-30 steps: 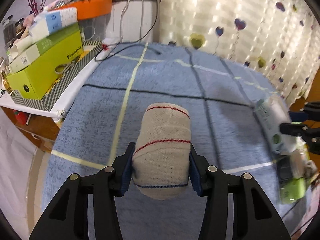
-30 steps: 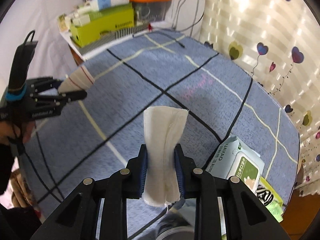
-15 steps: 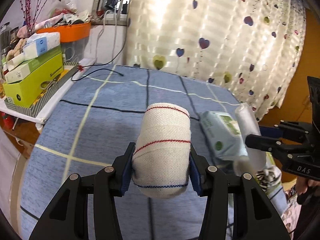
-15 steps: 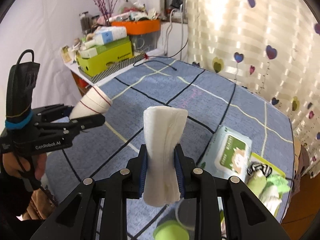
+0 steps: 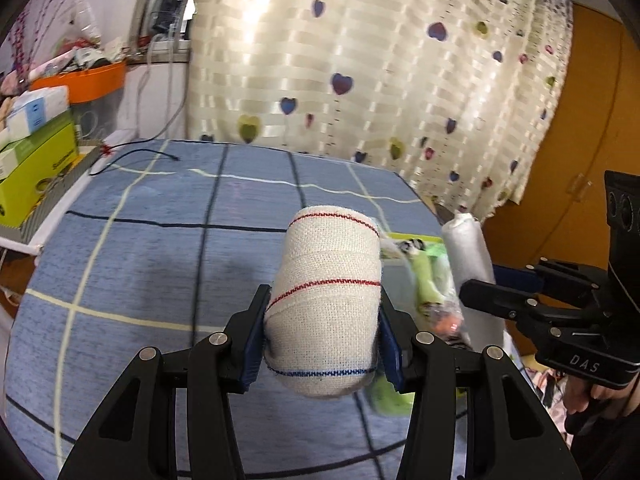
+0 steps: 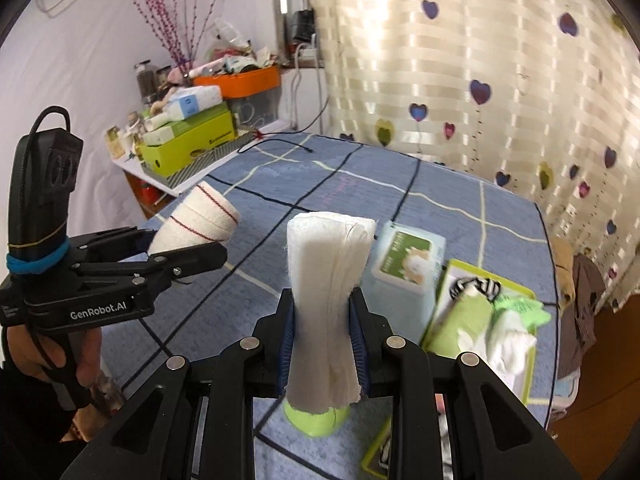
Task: Organize soft objects
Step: 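Carry the rolled bandage and white towel over the white tray with both grippers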
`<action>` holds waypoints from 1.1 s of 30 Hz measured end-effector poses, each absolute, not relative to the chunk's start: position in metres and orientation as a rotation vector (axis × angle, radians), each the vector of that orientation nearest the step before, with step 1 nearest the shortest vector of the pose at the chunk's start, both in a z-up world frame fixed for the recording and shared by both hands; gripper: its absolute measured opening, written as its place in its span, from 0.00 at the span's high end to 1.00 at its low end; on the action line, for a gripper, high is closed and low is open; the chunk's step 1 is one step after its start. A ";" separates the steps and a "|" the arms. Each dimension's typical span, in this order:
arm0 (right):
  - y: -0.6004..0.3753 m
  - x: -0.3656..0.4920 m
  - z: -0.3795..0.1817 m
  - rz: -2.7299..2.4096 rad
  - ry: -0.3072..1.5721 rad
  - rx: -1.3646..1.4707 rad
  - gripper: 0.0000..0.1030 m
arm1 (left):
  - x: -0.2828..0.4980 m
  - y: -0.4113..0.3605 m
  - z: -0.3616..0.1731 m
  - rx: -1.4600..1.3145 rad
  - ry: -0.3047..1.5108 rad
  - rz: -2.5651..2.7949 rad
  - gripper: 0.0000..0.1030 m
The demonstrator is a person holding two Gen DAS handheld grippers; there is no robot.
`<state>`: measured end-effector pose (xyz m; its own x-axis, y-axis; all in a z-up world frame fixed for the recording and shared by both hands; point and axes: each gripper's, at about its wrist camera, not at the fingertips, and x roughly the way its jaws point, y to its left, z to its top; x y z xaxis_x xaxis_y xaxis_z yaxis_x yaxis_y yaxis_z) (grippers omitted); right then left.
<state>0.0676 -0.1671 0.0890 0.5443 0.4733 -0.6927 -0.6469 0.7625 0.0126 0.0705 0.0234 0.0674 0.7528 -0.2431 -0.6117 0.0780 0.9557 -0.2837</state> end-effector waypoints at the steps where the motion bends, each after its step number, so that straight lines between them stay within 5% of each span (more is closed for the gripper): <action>1: -0.173 0.065 0.089 0.667 0.736 -0.253 0.76 | 0.071 0.018 0.068 -0.243 0.700 -0.187 0.52; 33: -0.290 0.060 0.092 0.509 0.709 -0.108 0.76 | 0.084 -0.088 0.079 -0.154 0.724 -0.348 0.52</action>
